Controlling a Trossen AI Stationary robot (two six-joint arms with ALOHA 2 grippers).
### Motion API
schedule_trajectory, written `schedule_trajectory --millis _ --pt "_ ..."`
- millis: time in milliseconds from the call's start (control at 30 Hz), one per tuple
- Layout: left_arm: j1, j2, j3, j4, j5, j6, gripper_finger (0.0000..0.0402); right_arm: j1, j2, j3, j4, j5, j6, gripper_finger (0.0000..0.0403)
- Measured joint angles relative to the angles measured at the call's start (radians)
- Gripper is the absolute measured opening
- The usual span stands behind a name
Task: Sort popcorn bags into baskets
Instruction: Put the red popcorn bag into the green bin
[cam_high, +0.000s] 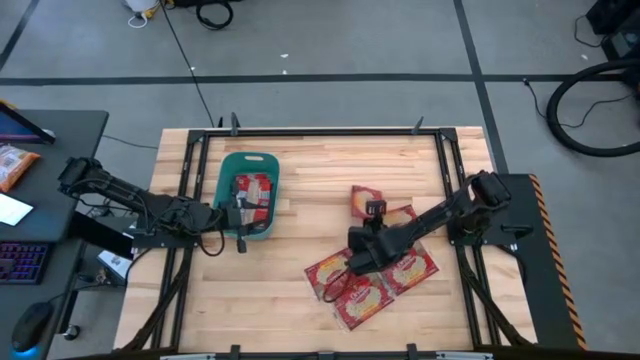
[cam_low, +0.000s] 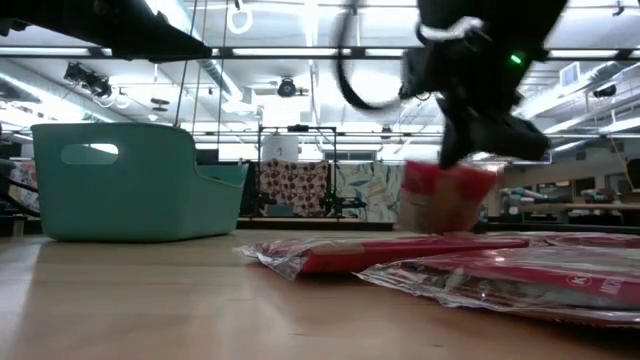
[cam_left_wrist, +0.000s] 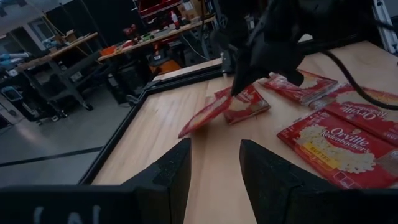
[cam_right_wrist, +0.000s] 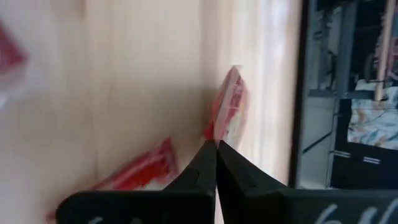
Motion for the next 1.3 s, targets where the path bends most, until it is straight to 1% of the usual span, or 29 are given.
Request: schedule_trajectory --millis 167,267,333,400,500,567,733,800,900,1033,1133,1300 --pt "0.000 0.000 0.000 0.000 0.014 -0.059 0.0142 -0.029 0.000 0.102 0.001 0.087 -0.067 0.0004" --pt "0.000 0.006 0.000 0.004 0.088 -0.092 0.0142 -0.043 0.000 0.165 0.003 0.125 -0.120 0.0003" --pt "-0.001 0.031 0.000 0.025 0.112 -0.111 0.0142 -0.054 0.000 0.205 0.007 0.136 -0.158 0.0003" --pt "0.000 0.073 0.000 0.066 0.103 -0.119 0.0142 -0.066 0.000 0.247 0.013 0.150 -0.196 0.0003" --pt "0.007 0.155 0.000 0.155 0.061 -0.119 0.0142 -0.090 -0.001 0.302 0.026 0.151 -0.256 0.0003" --pt "0.023 0.205 0.000 0.231 0.056 -0.120 0.0145 -0.104 -0.001 0.335 0.032 0.150 -0.290 0.0003" --pt "0.074 0.301 0.000 0.348 0.056 -0.142 0.0174 -0.120 -0.001 0.392 0.082 0.148 -0.427 0.0003" --pt "0.100 0.330 0.000 0.366 0.072 -0.164 0.0191 -0.120 -0.001 0.411 0.114 0.148 -0.496 0.0003" --pt "0.149 0.372 0.000 0.408 0.132 -0.194 0.0218 -0.121 -0.001 0.440 0.157 0.147 -0.577 0.0003" --pt "0.207 0.423 0.000 0.485 0.179 -0.218 0.0245 -0.127 -0.002 0.472 0.211 0.123 -0.645 0.0003" --pt "0.235 0.457 0.000 0.534 0.223 -0.217 0.0252 -0.129 -0.002 0.477 0.266 0.121 -0.692 0.0003" --pt "0.269 0.497 0.000 0.600 0.232 -0.217 0.0247 -0.125 -0.002 0.477 0.356 0.113 -0.772 0.0003"
